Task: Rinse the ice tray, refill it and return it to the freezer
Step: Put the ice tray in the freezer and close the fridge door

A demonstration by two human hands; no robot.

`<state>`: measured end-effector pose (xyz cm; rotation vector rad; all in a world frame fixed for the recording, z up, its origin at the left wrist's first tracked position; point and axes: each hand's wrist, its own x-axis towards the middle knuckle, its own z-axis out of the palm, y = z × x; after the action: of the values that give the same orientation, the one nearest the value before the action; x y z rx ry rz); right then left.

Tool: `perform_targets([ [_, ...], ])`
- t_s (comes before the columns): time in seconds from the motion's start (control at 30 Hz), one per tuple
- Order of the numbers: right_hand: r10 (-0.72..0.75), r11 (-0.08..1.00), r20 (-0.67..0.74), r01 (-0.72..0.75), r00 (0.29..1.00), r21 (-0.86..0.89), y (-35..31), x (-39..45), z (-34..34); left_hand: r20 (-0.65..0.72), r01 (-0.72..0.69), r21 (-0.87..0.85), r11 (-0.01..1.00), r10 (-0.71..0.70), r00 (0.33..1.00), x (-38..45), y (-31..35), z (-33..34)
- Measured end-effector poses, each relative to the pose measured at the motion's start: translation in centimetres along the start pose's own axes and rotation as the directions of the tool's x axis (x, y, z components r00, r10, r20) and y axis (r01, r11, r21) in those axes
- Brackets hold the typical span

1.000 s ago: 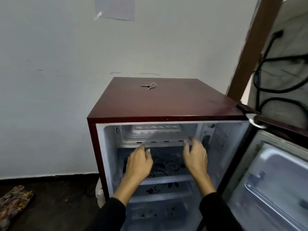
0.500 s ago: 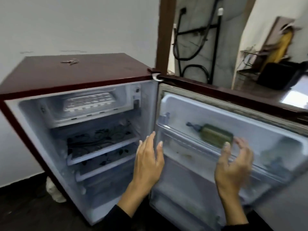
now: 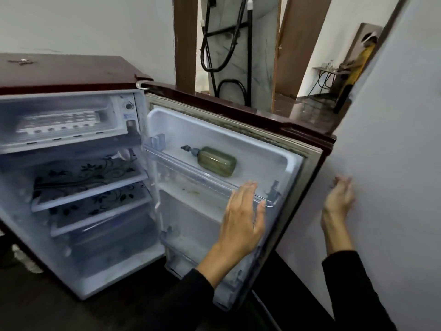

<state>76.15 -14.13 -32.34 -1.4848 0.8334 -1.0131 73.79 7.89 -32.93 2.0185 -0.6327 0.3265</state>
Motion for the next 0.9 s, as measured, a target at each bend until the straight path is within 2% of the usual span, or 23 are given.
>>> perform_targets([
  [0.17, 0.114, 0.990, 0.288, -0.132, 0.951, 0.043, 0.0, 0.4, 2.4, 0.028, 0.028, 0.048, 0.998, -0.030, 0.999, -0.3, 1.8, 2.0],
  [0.23, 0.132, 0.983, 0.325, -0.165, 0.936, 0.076, -0.1, 0.1, 3.0, 0.022, 0.030, 0.063, 0.998, -0.031, 0.999, -0.4, 2.2, 2.2],
  [0.4, 0.157, 0.973, 0.285, -0.196, 0.946, 0.117, 0.9, -1.6, 2.9, 0.021, 0.023, 0.102, 0.995, -0.025, 0.999, -1.8, 2.5, 1.6],
  [0.53, 0.147, 0.980, 0.229, -0.174, 0.962, 0.102, 0.3, -4.6, 2.0, -0.036, 0.044, 0.108, 0.993, -0.041, 0.999, -3.3, 2.6, 0.7],
  [0.7, 0.094, 0.983, 0.191, -0.121, 0.977, 0.136, -0.8, -10.8, -0.2, -0.157, 0.046, 0.137, 0.989, -0.024, 0.987, -5.7, 2.7, -0.8],
  [0.9, -0.055, 0.989, 0.156, 0.032, 0.986, 0.141, 0.0, -18.8, -0.8, -0.346, 0.015, 0.202, 0.979, 0.057, 0.936, -8.2, 3.8, -4.0],
])
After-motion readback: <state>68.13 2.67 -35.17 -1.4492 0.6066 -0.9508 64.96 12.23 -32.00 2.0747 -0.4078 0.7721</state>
